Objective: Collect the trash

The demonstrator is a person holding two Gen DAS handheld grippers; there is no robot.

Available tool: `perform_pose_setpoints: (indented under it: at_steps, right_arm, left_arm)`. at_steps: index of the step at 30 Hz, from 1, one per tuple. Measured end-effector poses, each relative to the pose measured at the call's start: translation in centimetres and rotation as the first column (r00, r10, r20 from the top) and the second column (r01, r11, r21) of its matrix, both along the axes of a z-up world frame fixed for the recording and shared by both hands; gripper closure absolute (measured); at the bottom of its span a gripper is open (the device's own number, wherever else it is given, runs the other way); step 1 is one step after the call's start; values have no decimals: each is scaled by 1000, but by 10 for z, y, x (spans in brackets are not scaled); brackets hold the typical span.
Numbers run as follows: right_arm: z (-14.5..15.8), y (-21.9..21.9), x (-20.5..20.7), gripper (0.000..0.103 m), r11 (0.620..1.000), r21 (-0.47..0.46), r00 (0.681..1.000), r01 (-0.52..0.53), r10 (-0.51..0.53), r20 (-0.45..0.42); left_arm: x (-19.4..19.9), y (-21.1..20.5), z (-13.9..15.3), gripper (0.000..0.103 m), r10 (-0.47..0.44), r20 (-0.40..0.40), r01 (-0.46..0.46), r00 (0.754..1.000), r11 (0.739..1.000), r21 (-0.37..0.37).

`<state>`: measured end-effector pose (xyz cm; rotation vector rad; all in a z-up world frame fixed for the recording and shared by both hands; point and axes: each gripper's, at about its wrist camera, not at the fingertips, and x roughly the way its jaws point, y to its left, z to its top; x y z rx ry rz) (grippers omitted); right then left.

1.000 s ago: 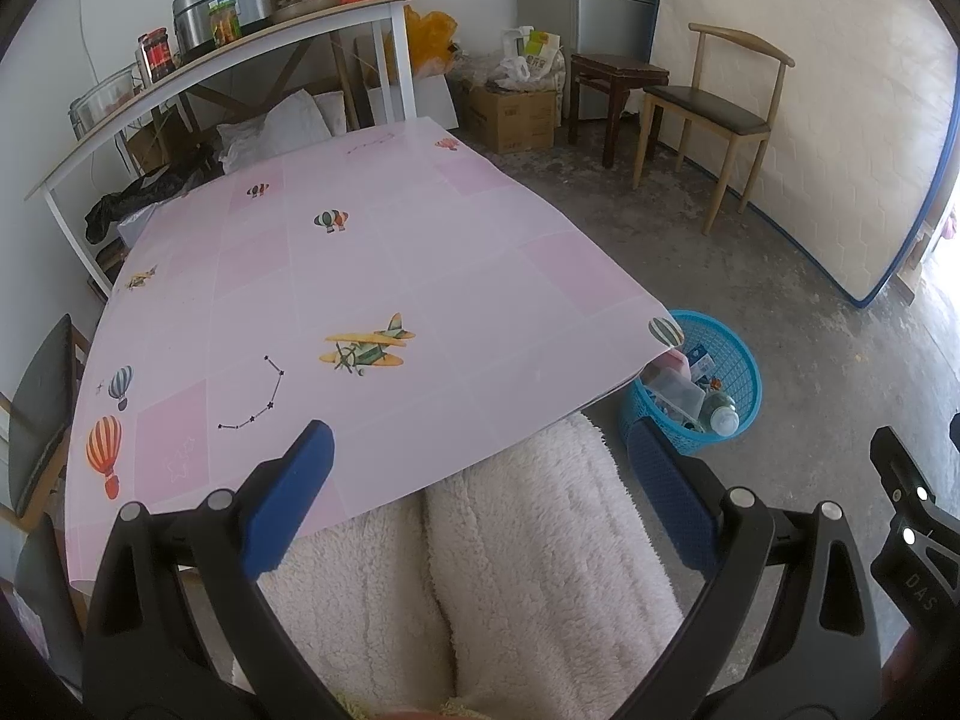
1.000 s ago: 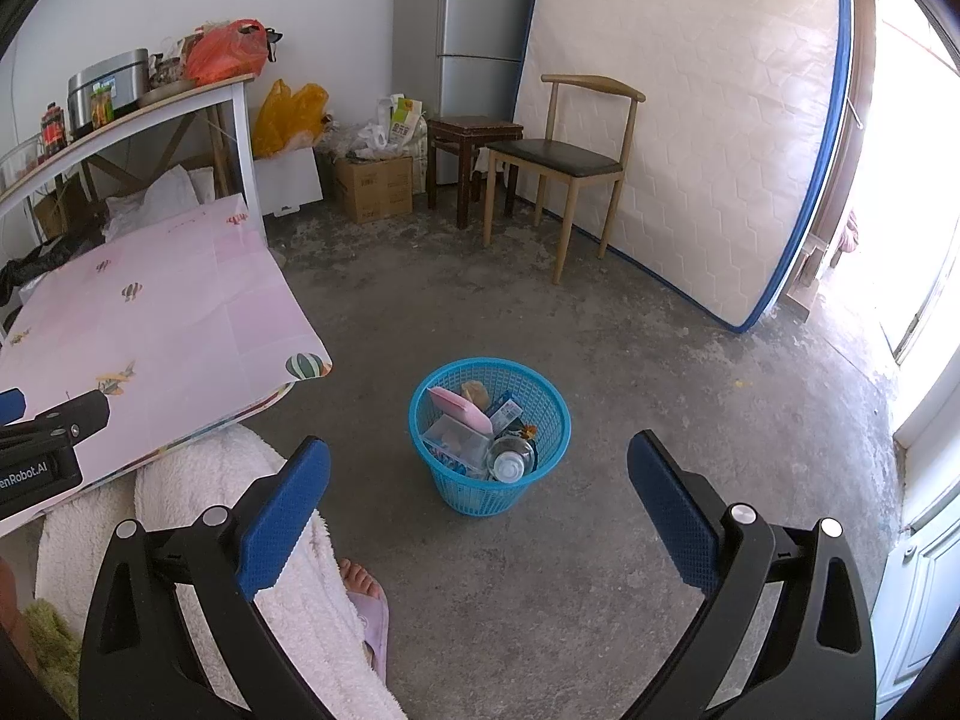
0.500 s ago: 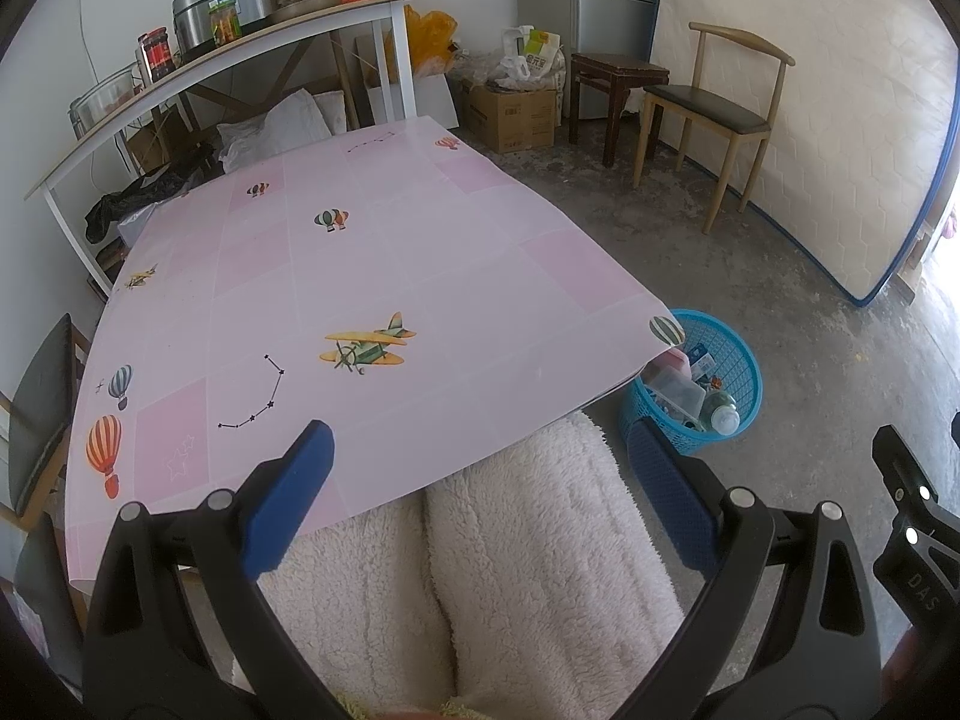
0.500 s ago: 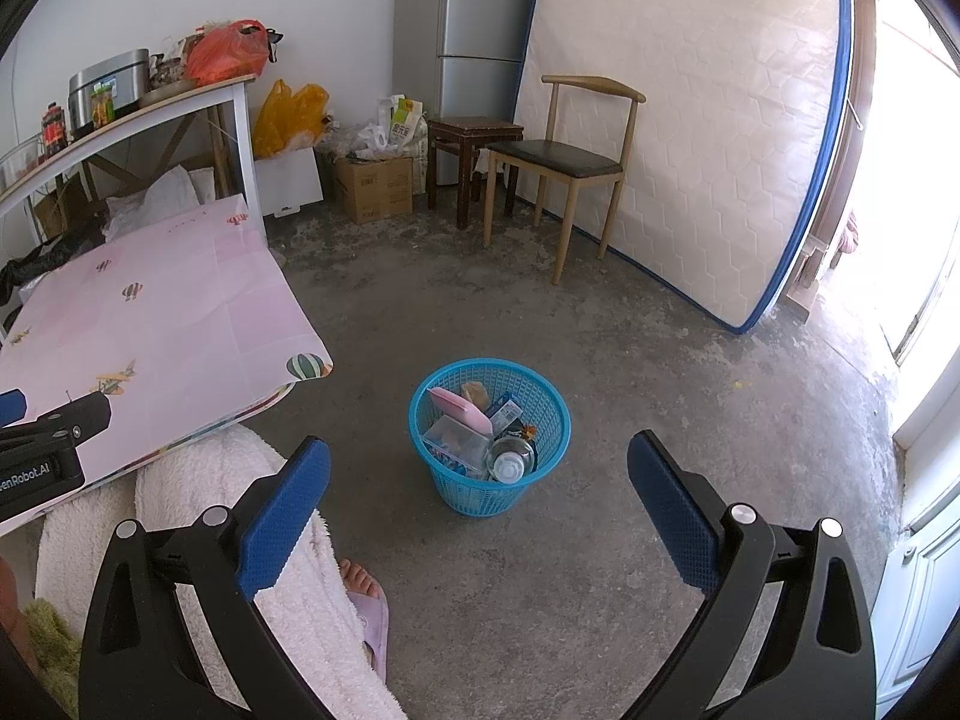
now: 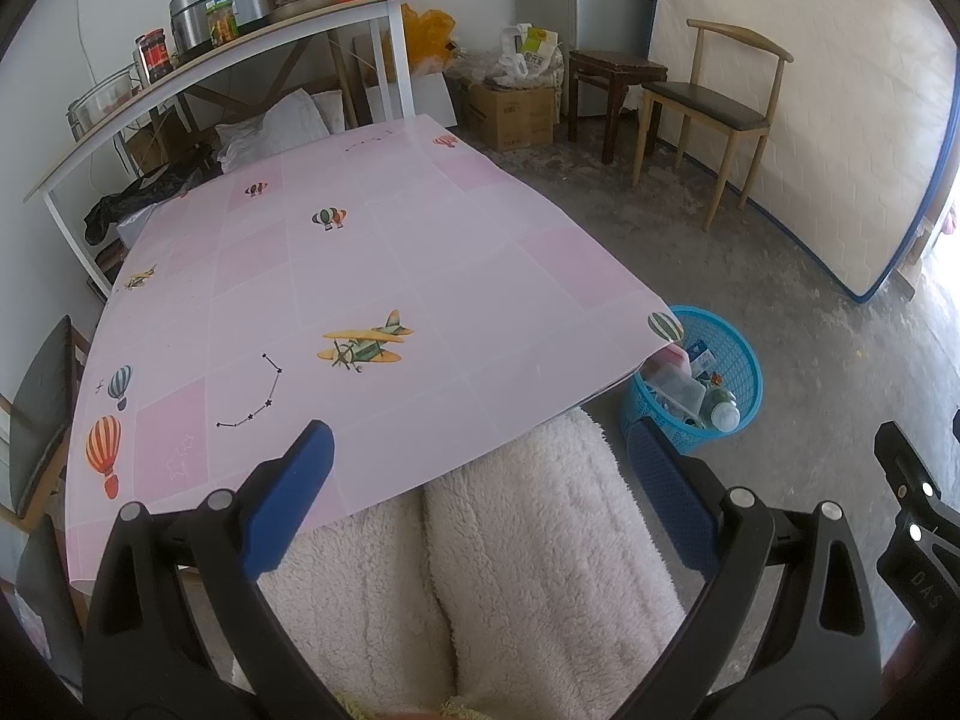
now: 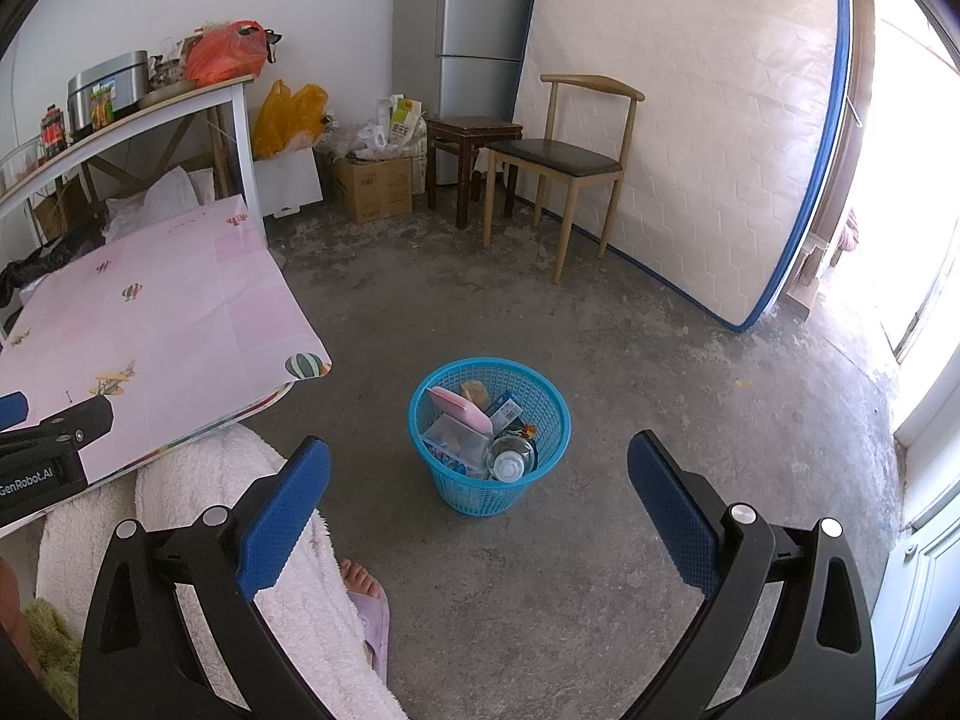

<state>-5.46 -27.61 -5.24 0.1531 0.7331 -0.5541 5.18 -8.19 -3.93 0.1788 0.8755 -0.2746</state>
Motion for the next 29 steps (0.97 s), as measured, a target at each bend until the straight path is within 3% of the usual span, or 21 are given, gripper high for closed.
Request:
perform_pose_setpoints:
  at_steps: [29]
  right_arm:
    - [0, 2, 3, 6, 1000, 5, 1000, -1, 1, 4]
  left_arm:
    - [0, 0, 0, 8, -3, 5, 3, 1000, 1000, 2]
